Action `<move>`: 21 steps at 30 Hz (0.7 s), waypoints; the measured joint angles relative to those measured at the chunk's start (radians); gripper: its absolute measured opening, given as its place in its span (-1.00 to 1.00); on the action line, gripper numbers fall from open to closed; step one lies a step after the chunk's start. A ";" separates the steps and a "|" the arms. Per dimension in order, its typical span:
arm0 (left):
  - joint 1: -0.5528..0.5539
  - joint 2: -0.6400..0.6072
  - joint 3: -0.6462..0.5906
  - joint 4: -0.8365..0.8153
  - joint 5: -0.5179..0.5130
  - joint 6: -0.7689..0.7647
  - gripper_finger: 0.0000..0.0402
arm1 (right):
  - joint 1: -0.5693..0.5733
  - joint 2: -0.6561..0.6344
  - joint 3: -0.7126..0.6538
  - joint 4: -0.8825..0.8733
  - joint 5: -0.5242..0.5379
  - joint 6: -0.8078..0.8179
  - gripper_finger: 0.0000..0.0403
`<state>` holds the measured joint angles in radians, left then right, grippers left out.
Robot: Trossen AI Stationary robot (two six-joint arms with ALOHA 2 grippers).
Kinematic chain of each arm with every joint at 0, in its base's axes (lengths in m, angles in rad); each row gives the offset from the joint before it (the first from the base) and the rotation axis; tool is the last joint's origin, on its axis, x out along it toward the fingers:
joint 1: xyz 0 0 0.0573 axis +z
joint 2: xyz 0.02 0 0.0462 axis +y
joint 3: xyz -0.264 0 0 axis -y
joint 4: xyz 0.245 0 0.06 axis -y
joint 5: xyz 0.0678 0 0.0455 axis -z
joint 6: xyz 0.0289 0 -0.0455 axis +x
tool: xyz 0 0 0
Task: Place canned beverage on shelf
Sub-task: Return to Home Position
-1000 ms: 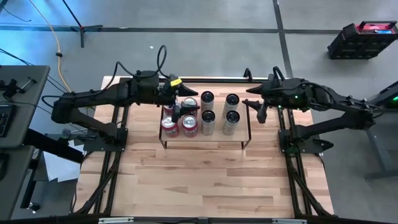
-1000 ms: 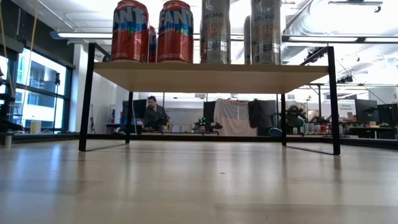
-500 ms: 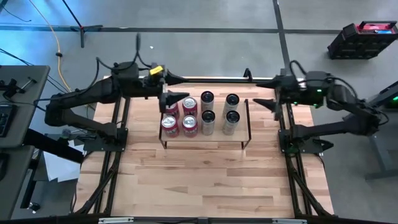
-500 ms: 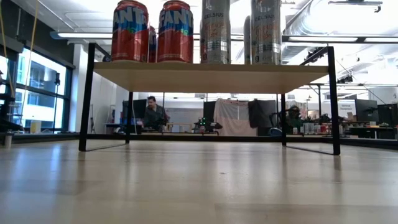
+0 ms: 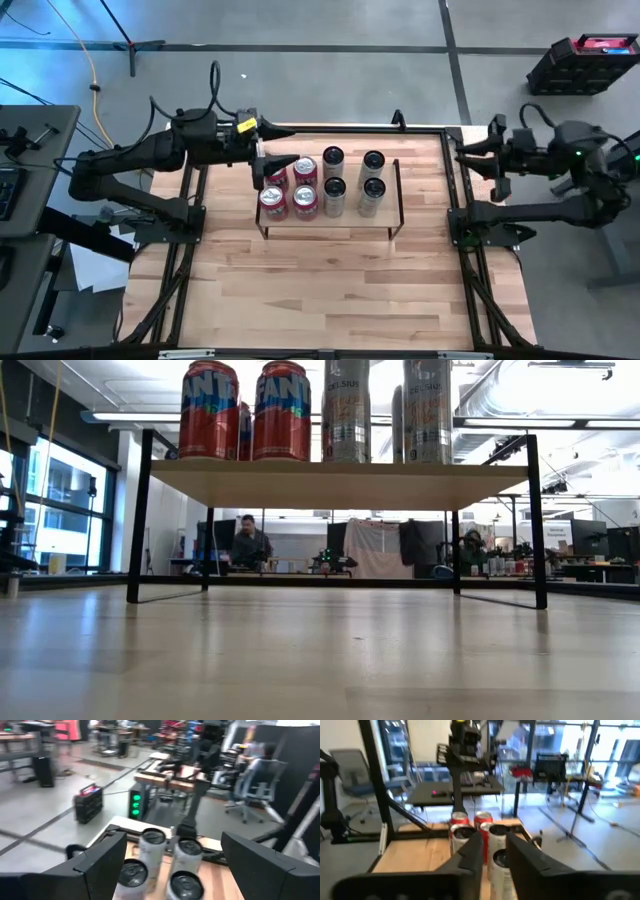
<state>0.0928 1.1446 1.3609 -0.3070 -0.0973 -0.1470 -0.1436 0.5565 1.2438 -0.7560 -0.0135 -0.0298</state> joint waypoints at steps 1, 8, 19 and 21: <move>-0.008 0.000 0.000 -0.005 -0.030 -0.004 0.56 | 0.000 -0.025 -0.026 0.023 -0.008 -0.001 -0.66; -0.002 -0.005 0.000 -0.111 -0.242 0.005 0.56 | 0.000 -0.197 -0.309 0.225 -0.039 0.026 -0.96; -0.044 -0.012 -0.018 -0.320 -0.273 -0.060 0.56 | 0.000 -0.275 -0.658 0.427 -0.107 0.066 -0.90; -0.057 -0.042 -0.064 -0.299 -0.271 -0.052 0.56 | 0.001 -0.290 -0.736 0.583 -0.195 0.052 -0.93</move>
<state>0.0355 1.1024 1.2969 -0.6056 -0.3686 -0.1993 -0.1423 0.2670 0.5073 -0.1733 -0.2090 0.0220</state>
